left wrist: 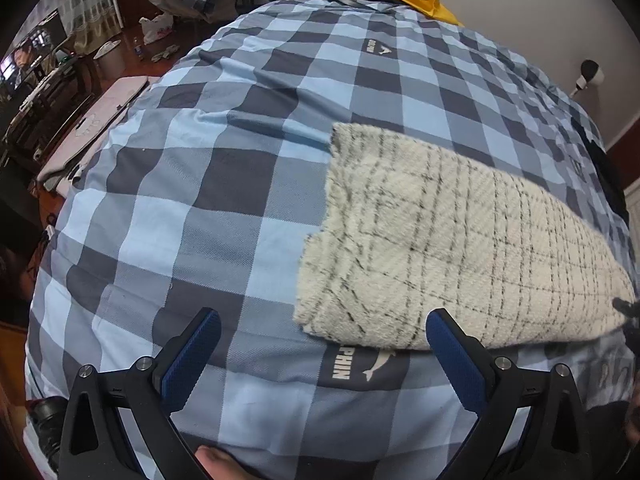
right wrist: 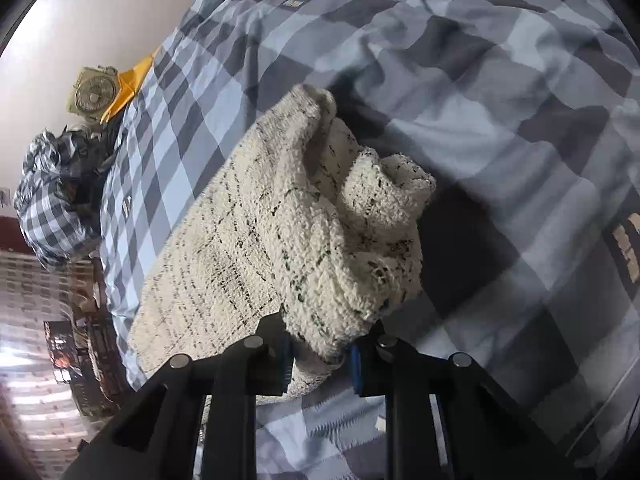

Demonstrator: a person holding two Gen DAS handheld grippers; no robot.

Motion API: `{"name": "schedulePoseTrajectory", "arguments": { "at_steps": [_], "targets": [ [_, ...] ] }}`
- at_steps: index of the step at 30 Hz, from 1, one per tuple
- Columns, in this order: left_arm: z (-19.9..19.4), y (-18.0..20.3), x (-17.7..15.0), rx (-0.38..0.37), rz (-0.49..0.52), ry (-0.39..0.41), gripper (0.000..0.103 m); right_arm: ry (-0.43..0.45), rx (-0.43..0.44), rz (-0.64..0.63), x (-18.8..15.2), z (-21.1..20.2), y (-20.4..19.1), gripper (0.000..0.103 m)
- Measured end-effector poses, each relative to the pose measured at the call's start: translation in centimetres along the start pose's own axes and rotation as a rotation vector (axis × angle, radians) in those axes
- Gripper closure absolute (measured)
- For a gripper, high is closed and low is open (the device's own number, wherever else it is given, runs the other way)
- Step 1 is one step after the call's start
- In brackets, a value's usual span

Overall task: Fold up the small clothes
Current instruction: 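Grasp the end of the folded cream shirt with the right tool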

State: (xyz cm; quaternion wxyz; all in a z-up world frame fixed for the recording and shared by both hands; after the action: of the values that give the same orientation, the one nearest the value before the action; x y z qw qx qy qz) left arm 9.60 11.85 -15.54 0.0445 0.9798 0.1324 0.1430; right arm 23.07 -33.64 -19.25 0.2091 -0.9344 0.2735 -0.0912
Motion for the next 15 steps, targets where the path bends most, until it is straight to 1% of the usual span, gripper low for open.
{"name": "schedulePoseTrajectory", "arguments": {
  "at_steps": [2, 5, 9, 11, 12, 13, 15],
  "targets": [
    [-0.5, 0.3, 0.2, -0.011, 0.005, 0.013, 0.0, 0.018, -0.009, 0.014, 0.2, -1.0, 0.5, 0.087],
    [-1.5, 1.0, 0.4, -0.045, 0.016, 0.028, 0.0, 0.074, -0.022, 0.008, 0.5, -3.4, 0.9, 0.087],
    [-2.7, 2.5, 1.0, -0.108, 0.039, 0.051, 0.0, 0.143, -0.144, -0.096, 0.6, -5.1, 0.0, 0.087],
    [-3.3, 3.0, 1.5, -0.127, 0.052, 0.067, 0.0, 0.195, -0.211, -0.177, 0.7, -5.6, -1.7, 0.087],
    [-3.4, 3.1, 1.7, -0.134, 0.052, 0.07, 0.0, 0.259, -0.27, -0.268, 0.5, -6.1, -4.0, 0.088],
    [-3.3, 3.1, 1.9, -0.143, 0.049, 0.069, 0.0, 0.296, -0.3, -0.321, 0.6, -6.6, -4.9, 0.088],
    [-3.1, 2.8, 2.2, -0.158, 0.032, 0.056, 0.0, 0.41, -0.376, -0.477, -0.4, -7.0, -9.8, 0.088]
  ]
}}
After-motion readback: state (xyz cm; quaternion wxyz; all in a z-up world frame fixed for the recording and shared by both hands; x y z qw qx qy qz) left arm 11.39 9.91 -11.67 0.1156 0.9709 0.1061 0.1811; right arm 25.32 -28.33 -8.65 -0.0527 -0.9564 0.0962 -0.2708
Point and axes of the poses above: each gripper's, at about its wrist camera, not at the fingertips, and z roughly the way its jaws point, y to its right, x to its top, the point moved 10 cm from there along z, roughly the way its jaws point, and after that the axes turned 5 degrees about -y, right-handed, at the moved point
